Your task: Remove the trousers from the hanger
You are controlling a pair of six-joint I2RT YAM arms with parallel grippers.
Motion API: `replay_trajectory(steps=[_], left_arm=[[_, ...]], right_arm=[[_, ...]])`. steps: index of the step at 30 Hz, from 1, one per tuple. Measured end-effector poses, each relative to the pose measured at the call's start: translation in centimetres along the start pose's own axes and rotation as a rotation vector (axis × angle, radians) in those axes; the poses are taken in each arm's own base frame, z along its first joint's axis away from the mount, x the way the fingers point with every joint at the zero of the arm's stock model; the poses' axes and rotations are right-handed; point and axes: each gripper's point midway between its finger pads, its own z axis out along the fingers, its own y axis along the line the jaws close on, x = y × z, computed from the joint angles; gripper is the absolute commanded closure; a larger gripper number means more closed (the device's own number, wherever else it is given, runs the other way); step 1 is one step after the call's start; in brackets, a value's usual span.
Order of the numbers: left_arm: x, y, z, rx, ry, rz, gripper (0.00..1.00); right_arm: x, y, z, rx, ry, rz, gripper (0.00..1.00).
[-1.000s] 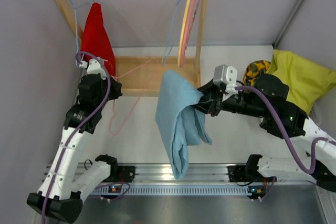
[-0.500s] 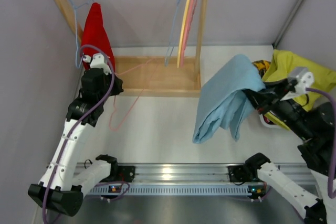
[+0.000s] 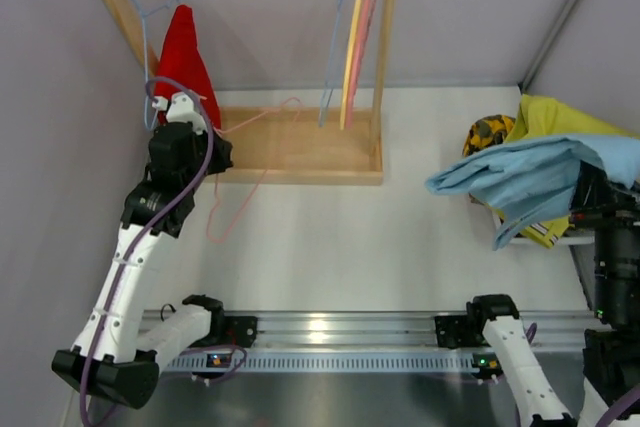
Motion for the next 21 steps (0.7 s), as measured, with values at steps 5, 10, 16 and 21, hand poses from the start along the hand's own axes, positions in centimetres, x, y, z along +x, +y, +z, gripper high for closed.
replay_trajectory(steps=[5,10,16,21], left_arm=[[-1.7,-0.6,-0.6,0.015,-0.039,-0.004,1.0],[-2.2,-0.8,-0.7,0.023,-0.049,-0.005,1.0],[-2.0,-1.0,-0.4,0.03,-0.036,-0.009,1.0],[-2.9,-1.7,-0.9,0.059,-0.052,-0.013,1.0]], right_arm=[[-0.1,-4.4,-1.3,0.269,-0.003,-0.102,1.0],[0.9,-9.1,-2.2,0.555,0.064,-0.233,1.0],[4.7,-12.8,-1.3,0.714,0.212,-0.39,1.0],[11.5,-15.2,1.8,0.706,0.421,-0.539,1.0]])
